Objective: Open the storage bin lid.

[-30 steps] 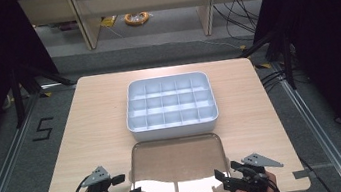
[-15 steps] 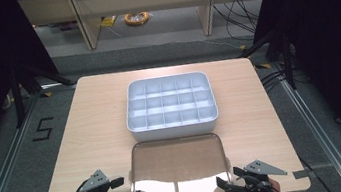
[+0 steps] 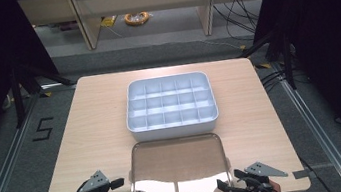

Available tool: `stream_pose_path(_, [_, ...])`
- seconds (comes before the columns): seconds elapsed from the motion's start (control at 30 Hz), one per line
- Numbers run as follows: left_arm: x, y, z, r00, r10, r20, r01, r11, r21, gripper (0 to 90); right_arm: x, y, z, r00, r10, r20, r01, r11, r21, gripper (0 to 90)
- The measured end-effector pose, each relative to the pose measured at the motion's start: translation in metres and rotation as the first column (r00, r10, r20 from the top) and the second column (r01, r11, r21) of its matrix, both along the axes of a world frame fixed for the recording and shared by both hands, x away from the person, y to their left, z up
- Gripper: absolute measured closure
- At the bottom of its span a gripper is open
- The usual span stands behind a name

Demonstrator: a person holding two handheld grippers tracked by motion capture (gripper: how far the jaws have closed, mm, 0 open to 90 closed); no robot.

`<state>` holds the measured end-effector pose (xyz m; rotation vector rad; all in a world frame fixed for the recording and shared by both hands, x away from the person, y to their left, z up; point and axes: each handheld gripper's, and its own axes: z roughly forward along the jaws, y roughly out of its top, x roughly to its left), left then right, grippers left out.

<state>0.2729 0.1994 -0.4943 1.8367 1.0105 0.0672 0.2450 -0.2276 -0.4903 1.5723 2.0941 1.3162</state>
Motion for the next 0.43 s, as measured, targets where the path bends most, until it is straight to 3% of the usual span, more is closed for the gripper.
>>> stream_pose_path(0.3, [0.0010, 0.0004, -0.0005, 0.9999, 0.000, -0.012, 0.000, 1.0000, -0.001, 14.7, 0.0001, -0.0012, 0.0001, 0.9997, -0.021, -0.016, 0.021, 0.9993, -0.031, 23.6])
stream_pose_path(0.33, [0.0010, 0.0004, -0.0004, 0.9999, 0.005, -0.010, -0.005, 1.0000, 0.002, 14.7, -0.0015, 0.0011, 0.0008, 0.9985, -0.033, -0.045, 0.033, 0.9995, -0.001, 23.6])
stream_pose_path(0.37, [0.0012, 0.0004, -0.0008, 0.9999, 0.008, -0.008, -0.008, 1.0000, 0.001, 14.7, 0.0005, -0.0019, -0.0003, 0.9998, -0.008, -0.016, 0.008, 0.9998, -0.016, 23.6])
stream_pose_path(0.43, [0.0015, 0.0005, -0.0008, 0.9999, 0.004, -0.017, -0.004, 1.0000, -0.002, 14.7, 0.0014, -0.0024, -0.0013, 0.9999, -0.003, -0.015, 0.003, 0.9999, -0.014, 23.7])
